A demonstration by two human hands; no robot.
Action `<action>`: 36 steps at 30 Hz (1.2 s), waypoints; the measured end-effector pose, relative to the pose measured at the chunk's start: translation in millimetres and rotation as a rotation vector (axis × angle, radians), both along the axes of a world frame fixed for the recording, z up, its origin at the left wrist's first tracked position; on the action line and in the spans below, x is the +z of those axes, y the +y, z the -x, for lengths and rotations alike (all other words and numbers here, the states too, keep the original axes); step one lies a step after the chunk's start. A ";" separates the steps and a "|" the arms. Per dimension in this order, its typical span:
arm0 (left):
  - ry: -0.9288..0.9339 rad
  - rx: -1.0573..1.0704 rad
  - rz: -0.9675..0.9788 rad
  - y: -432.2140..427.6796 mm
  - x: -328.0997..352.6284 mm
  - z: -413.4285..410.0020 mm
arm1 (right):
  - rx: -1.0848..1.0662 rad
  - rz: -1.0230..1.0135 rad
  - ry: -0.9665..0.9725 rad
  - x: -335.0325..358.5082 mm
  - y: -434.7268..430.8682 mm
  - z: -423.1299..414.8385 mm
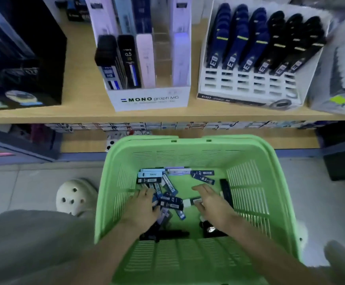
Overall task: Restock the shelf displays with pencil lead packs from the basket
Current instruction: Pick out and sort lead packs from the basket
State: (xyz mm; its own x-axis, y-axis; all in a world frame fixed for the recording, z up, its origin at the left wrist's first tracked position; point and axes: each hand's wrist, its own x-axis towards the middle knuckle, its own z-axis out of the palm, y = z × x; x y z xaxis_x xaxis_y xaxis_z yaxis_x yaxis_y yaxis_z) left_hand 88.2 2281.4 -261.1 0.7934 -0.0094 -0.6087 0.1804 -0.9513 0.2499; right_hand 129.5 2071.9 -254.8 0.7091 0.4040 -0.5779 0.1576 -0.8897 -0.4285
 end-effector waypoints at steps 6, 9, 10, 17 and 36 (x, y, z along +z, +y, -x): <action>0.064 0.406 0.128 -0.5 -58.5 -4.8 | -0.020 -0.008 0.147 -58.5 22.6 3.4; 0.019 0.653 0.196 -2.6 -83.1 -6.6 | -0.024 -0.008 0.140 -83.7 36.4 6.7; -0.003 0.701 0.192 -3.9 -87.9 -7.1 | -0.015 -0.010 0.109 -91.2 39.5 7.0; -0.143 0.900 0.149 -23.7 -106.6 -18.9 | 0.047 -0.064 0.000 -112.7 44.1 0.6; 0.180 1.340 0.549 -46.4 -78.6 -24.6 | -0.467 -0.269 0.117 -96.6 18.5 -4.2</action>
